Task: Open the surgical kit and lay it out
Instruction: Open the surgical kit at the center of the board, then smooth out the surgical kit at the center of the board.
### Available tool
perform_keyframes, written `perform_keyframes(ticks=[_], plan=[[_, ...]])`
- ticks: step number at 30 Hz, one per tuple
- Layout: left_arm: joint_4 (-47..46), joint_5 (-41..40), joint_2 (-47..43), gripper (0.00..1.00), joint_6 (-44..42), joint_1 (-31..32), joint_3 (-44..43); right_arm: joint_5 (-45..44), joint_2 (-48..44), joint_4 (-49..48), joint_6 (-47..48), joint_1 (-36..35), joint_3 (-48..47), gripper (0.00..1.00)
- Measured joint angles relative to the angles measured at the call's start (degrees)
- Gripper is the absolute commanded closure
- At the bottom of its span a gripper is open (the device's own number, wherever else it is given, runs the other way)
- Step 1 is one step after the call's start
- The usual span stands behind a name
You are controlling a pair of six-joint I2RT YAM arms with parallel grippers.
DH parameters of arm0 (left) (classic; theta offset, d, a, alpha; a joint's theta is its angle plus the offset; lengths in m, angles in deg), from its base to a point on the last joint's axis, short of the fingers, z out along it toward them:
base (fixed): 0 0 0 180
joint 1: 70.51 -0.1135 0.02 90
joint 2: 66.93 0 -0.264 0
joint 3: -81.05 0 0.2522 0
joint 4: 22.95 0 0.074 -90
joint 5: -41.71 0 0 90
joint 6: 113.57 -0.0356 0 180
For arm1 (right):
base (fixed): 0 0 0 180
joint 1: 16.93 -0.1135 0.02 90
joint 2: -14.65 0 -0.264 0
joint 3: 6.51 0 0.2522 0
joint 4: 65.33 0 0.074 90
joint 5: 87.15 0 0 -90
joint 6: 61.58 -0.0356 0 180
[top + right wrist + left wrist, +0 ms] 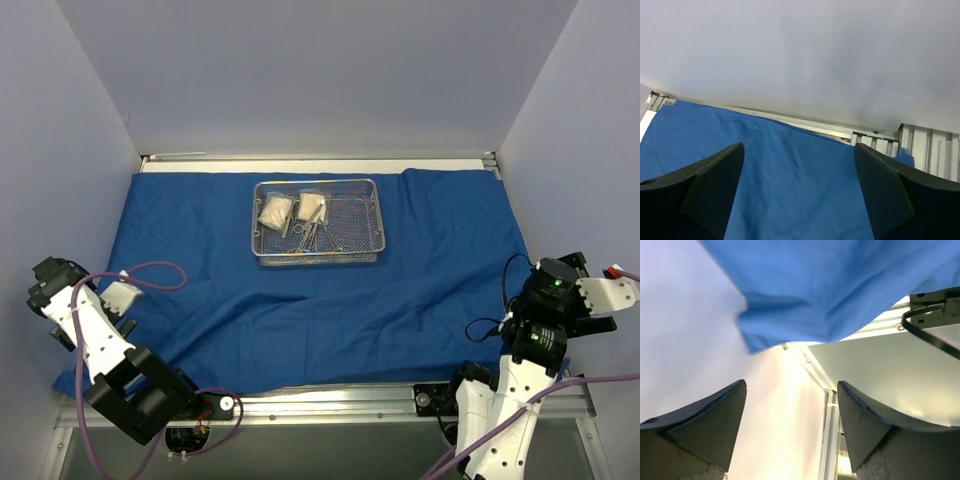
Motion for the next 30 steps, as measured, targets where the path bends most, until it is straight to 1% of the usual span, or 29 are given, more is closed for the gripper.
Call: perform_keyframes(ticks=[2,5,6,7,8,10,12,14,15,17,18,19,21,23,25,26,28,30], plan=[[2.1,1.7,0.2,0.16,0.0,0.1,-4.1,1.1,0.6,-0.2,1.5,0.0,-0.9,0.1],[4.0,5.4,1.8,0.17,2.6,2.4,-15.1,9.0,3.1,-2.1,4.5,-0.1,-3.7,0.1],[3.8,6.4,2.6,0.17,4.6,4.4,-18.9,13.6,5.0,-3.1,5.4,-0.2,-5.1,0.16],[3.5,7.0,3.3,0.17,7.2,7.3,-22.3,16.6,7.0,-3.5,6.1,-0.5,-6.1,0.17],[2.8,7.9,4.0,0.17,11.0,11.6,-25.1,20.0,9.6,-4.2,6.5,-1.2,-7.5,0.18],[1.0,9.1,5.3,0.17,17.0,20.1,-27.2,25.4,16.4,-5.6,7.7,-4.3,-10.1,0.18],[-0.5,10.0,8.2,0.16,23.5,27.4,-27.9,27.9,23.1,-6.2,9.2,-9.1,-12.7,0.17],[-2.1,10.9,13.4,0.15,29.4,31.8,-29.9,28.6,30.9,-6.5,10.9,-14.5,-15.8,0.16],[-3.1,11.2,17.0,0.14,32.4,32.8,-31.9,28.7,35.1,-6.5,11.8,-16.9,-17.8,0.16],[-7.1,11.1,25.7,0.08,38.6,33.3,-37.1,29.5,45.0,-6.7,13.7,-20.4,-23.6,0.14],[-8.8,10.8,29.9,0.04,41.2,33.3,-40.0,29.8,48.5,-6.7,14.3,-21.5,-25.6,0.14],[-11.1,10.6,33.8,0.02,43.7,33.3,-42.7,29.8,52.6,-6.7,15.0,-21.9,-28.2,0.13],[-13.6,10.0,41.7,0.06,48.3,33.3,-49.1,29.7,60.3,-6.8,16.0,-22.0,-33.5,0.11],[-15.9,9.0,49.6,0.06,52.0,33.3,-56.3,29.3,67.6,-7.0,16.9,-21.5,-39.0,0.11],[-16.5,8.0,58.2,0.06,55.4,33.3,-65.5,29.3,74.4,-6.8,17.2,-20.6,-44.6,0.11],[-16.3,7.6,61.4,0.06,56.4,33.3,-68.9,29.4,77.6,-6.9,17.4,-20.0,-47.3,0.11],[-15.5,7.0,69.9,0.06,58.7,33.3,-78.8,29.5,84.0,-6.4,17.4,-18.5,-53.1,0.11],[-14.0,6.6,76.5,0.06,60.0,33.3,-85.7,29.3,90.3,-6.3,17.6,-17.3,-58.8,0.11]])
